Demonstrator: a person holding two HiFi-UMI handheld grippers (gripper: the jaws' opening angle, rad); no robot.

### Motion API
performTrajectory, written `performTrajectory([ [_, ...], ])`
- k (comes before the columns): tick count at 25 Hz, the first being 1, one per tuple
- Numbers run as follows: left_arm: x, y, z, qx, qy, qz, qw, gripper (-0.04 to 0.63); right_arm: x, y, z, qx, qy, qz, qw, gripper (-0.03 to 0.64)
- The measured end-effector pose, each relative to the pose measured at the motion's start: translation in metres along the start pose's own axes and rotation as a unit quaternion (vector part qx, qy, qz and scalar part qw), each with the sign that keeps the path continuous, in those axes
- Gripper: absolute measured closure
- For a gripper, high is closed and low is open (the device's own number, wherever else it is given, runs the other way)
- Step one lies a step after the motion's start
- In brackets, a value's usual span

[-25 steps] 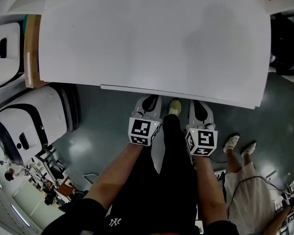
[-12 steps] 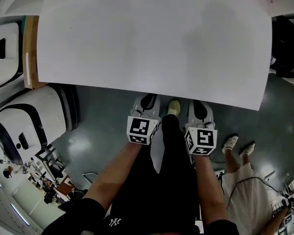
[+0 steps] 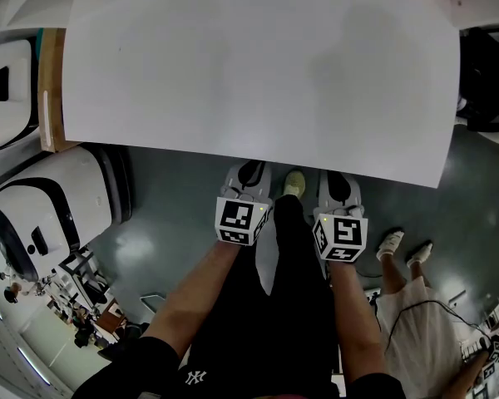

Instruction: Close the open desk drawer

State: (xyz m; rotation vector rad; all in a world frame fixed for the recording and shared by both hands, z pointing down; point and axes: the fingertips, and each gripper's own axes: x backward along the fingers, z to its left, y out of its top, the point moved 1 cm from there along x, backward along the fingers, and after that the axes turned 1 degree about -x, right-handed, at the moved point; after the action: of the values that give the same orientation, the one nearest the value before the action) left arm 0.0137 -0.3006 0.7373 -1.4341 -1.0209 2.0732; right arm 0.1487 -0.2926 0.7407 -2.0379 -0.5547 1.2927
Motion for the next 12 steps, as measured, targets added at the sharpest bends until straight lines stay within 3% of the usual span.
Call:
performTrajectory([
  [12,0.023,0.001,-0.009,-0.001,-0.024,0.005,0.9997,0.594,0.027,0.001,0.003,-0.008,-0.028,-0.008,1.0,0.592],
])
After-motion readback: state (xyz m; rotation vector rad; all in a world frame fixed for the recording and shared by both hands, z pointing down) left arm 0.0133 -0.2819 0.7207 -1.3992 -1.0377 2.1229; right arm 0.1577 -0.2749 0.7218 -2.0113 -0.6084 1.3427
